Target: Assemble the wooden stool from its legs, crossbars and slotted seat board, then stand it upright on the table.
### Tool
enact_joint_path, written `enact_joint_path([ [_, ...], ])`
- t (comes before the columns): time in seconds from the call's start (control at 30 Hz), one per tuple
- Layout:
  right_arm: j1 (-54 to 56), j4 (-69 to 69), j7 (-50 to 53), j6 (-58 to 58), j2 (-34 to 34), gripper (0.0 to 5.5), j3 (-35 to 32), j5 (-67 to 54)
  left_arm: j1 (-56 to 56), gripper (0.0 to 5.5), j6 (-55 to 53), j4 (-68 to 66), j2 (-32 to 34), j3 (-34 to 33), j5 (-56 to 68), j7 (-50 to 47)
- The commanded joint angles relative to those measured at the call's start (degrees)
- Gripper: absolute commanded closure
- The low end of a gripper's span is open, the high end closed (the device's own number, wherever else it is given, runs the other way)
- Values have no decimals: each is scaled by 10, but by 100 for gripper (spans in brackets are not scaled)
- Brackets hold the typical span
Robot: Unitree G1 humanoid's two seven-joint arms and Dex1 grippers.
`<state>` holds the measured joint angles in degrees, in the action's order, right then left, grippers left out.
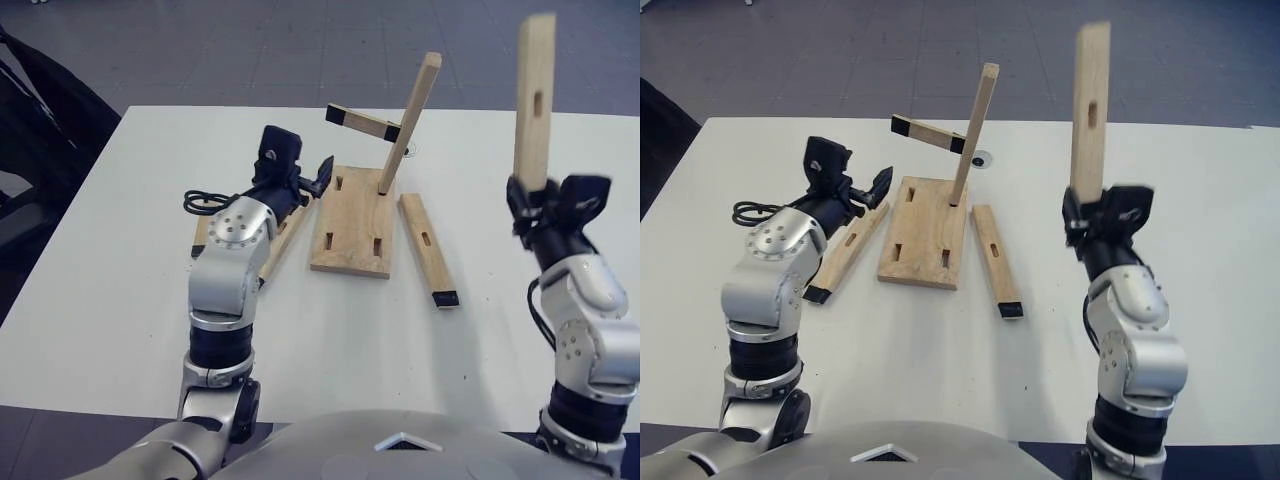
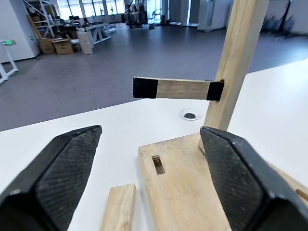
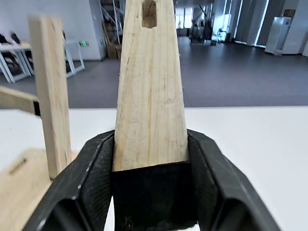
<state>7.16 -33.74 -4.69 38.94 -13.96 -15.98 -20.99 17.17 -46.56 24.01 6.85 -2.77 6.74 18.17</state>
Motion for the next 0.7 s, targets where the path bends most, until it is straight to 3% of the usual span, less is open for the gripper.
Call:
enact_joint_path([
  [0.03, 129, 51, -92, 15, -19, 347, -21, -123, 12, 171, -84, 27, -32, -123, 200, 62],
  [0.17, 206, 126, -213, 60, -61, 348, -23, -246, 64, 171, -199, 7, -48, -224, 427, 62],
  [0.33, 253, 197, -365, 126, -99, 348, 25, -348, 96, 171, -241, -17, -36, -260, 617, 0],
  [0.47, 264, 219, -454, 167, -113, 348, 80, -381, 101, 171, -238, -42, -14, -244, 718, -57],
  [0.7, 274, 231, -494, 195, -110, 348, 108, -415, 74, 171, -205, -28, 45, -188, 867, -87],
])
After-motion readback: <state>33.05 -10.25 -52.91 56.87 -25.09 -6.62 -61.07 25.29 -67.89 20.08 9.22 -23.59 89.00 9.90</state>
